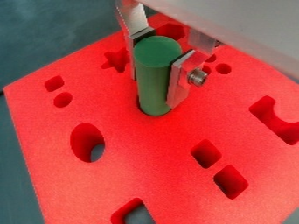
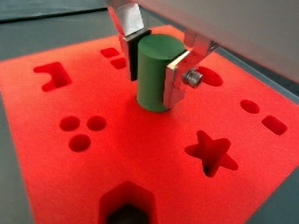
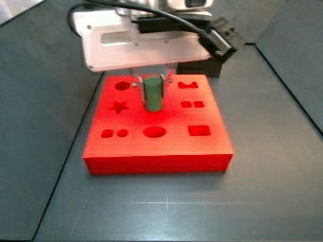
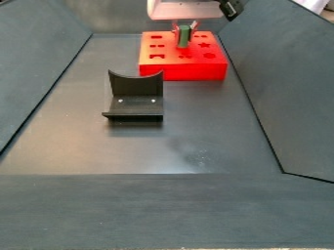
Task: Pick up the round object. Move up. Place the round object on the fixture. Regrasp the round object. Move to above the board. Insert the round object.
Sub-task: Insert the round object.
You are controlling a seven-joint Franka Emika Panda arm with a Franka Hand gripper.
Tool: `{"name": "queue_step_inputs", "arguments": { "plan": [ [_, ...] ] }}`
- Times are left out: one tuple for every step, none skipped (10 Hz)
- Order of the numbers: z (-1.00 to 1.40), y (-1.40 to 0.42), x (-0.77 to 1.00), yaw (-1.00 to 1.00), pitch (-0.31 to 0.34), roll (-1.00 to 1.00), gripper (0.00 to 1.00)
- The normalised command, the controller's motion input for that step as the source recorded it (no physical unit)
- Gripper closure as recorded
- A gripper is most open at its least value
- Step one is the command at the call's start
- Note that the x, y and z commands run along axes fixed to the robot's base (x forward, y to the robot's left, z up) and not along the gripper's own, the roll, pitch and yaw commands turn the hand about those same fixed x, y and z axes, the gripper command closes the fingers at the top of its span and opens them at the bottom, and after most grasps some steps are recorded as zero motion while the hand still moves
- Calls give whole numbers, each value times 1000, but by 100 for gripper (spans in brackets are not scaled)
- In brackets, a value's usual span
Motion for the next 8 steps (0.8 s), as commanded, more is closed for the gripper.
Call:
{"name": "queue_step_inputs", "arguments": {
  "plan": [
    [0,-54,0,31,0,27,100],
    [-209,-280,-229,126,-109,373,100],
    [-340,-397,-269,120,-140,500,100],
    [-254,-283,0,114,-34,326,100],
    [-17,0,86,0,16,0,100],
    [-9,0,123,0,34,-36,100],
    [0,-23,0,0,0,30,100],
    [0,0,0,0,0,4,100]
  ]
}}
